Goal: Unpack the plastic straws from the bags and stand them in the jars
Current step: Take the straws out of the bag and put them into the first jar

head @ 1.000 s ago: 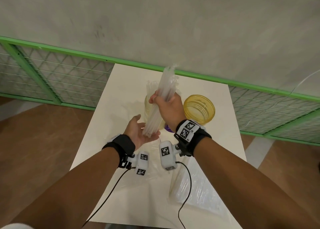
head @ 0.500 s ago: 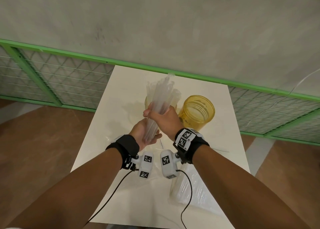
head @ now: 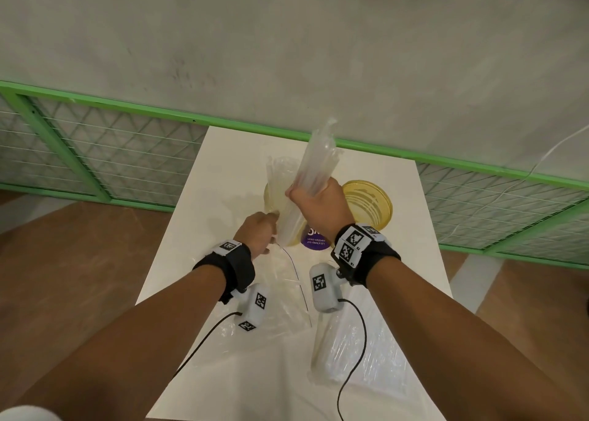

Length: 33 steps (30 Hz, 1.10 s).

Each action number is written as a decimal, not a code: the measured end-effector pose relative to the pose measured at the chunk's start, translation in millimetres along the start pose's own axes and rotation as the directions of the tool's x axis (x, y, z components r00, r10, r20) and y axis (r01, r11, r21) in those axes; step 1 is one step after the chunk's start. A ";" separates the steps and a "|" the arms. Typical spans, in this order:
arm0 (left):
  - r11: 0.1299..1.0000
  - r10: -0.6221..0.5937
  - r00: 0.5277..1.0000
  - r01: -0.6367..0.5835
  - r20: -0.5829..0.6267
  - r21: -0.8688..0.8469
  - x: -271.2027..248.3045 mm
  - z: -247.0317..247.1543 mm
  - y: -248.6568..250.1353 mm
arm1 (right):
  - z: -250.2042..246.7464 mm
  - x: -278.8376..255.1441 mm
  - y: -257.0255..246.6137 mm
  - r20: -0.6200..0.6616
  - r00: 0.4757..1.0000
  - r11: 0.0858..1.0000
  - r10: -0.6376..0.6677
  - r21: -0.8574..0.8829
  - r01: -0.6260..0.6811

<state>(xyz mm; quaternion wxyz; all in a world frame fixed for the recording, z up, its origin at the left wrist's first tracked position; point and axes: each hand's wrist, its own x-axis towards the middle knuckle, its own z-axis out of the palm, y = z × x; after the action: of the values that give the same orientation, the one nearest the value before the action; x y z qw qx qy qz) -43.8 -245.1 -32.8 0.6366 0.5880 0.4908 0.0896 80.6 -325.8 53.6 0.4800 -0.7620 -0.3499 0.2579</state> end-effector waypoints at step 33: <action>0.686 0.476 0.876 -0.425 0.078 0.590 28.8 -17.9 -2.6 | 7.4 56.7 18.6 0.074 0.969 0.769 -0.237 -0.595 0.234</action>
<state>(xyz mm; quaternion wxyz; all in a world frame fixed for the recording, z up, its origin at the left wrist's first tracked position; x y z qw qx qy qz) -43.6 -214.2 -46.8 0.3593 0.8541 0.3596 0.1099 115.8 -282.9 30.4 0.2438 -0.8252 -0.5048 0.0696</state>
